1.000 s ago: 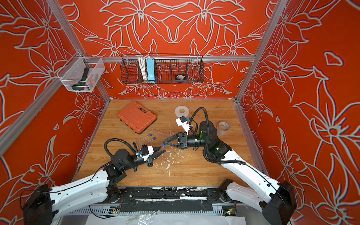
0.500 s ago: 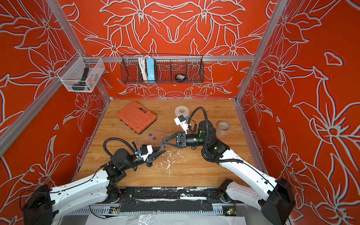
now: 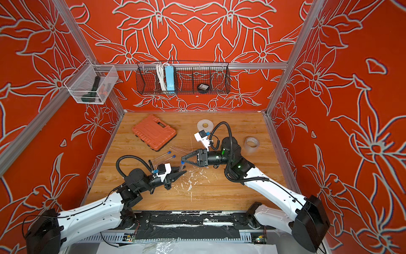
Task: Insert stoppers into test tubes
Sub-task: Insert the stopper into the test tube.
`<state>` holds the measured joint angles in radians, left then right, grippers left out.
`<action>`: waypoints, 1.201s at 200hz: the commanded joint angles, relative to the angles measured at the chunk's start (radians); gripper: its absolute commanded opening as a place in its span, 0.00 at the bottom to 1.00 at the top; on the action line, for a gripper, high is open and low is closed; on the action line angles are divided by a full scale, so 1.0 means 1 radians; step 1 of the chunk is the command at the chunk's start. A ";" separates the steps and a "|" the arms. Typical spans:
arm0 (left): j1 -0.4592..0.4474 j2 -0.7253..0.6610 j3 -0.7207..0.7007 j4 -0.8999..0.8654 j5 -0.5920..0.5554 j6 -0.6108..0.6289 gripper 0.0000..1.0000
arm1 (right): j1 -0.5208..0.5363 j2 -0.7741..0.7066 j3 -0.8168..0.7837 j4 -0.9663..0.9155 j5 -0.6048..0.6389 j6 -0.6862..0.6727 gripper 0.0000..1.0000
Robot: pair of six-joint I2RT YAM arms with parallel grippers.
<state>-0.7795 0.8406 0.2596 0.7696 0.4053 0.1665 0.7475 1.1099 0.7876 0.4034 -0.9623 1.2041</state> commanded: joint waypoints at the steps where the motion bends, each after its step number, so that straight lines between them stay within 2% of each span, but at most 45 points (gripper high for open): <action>1: 0.001 -0.021 0.015 0.149 0.022 -0.018 0.00 | 0.017 0.027 -0.043 -0.024 0.007 0.005 0.53; 88: 0.023 -0.067 0.028 0.173 0.003 0.049 0.00 | 0.018 0.051 -0.077 -0.067 0.016 -0.026 0.52; 155: 0.032 -0.066 0.046 0.215 0.012 0.054 0.00 | 0.018 0.089 -0.079 -0.085 0.013 -0.052 0.50; 240: 0.042 -0.064 0.098 0.221 -0.010 0.119 0.00 | 0.016 0.130 -0.082 -0.113 0.014 -0.085 0.49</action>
<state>-0.7364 0.8177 0.2485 0.7322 0.3767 0.2691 0.7509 1.1755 0.7589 0.4847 -0.9619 1.1618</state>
